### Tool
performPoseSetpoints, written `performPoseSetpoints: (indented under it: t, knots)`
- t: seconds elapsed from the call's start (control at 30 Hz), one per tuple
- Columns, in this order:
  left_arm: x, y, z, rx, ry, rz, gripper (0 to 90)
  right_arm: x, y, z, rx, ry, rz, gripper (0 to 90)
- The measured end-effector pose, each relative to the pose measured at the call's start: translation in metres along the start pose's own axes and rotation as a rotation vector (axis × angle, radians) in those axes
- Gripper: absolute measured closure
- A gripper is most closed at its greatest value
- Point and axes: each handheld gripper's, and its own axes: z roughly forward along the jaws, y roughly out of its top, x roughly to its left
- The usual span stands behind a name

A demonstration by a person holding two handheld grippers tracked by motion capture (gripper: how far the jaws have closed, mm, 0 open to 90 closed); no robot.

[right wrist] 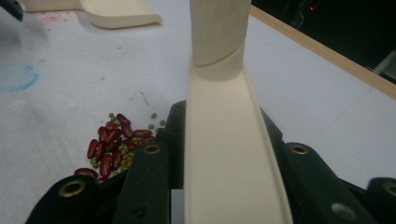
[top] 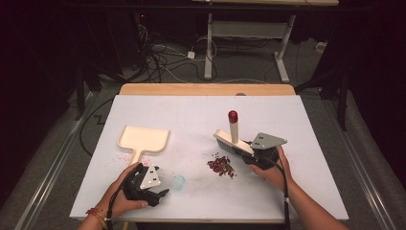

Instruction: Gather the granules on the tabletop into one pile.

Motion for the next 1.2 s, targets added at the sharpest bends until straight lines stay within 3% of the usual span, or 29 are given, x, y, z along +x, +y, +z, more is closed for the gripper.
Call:
performPoseSetpoints:
  t: [0.1,0.33,0.5,0.67,0.87,0.9,1.07,1.13,1.2]
  knots:
    - [0.000,0.000,0.000,0.001,0.002,0.003,18.9,0.008,-0.001,0.005,-0.008,0.036,-0.057,67.0]
    - [-0.001,0.000,-0.002,0.001,0.006,0.005,18.9,0.022,-0.005,0.001,-0.039,0.129,-0.129,66.8]
    - [-0.002,0.000,-0.002,0.000,0.003,0.006,18.9,0.027,-0.013,-0.011,-0.054,0.136,-0.164,66.8]
    - [-0.002,0.000,-0.002,0.002,0.007,0.009,18.9,0.027,-0.016,-0.020,-0.074,0.080,-0.098,66.9]
    - [-0.002,0.000,-0.002,0.003,0.006,0.006,18.9,0.039,-0.010,-0.027,-0.050,-0.088,0.007,66.8]
    - [-0.002,0.000,-0.002,0.003,0.006,0.006,18.9,0.040,-0.009,-0.027,-0.046,-0.111,0.043,66.8]
    - [-0.003,0.000,-0.002,0.004,0.002,0.010,18.9,0.039,-0.012,-0.023,-0.014,-0.179,0.114,66.7]
    - [-0.003,0.000,-0.003,0.003,0.001,0.010,18.9,0.039,-0.015,-0.020,-0.001,-0.188,0.172,66.7]
    - [-0.003,-0.001,-0.003,0.000,-0.001,0.008,18.9,0.040,-0.016,-0.020,0.019,-0.196,0.197,66.9]
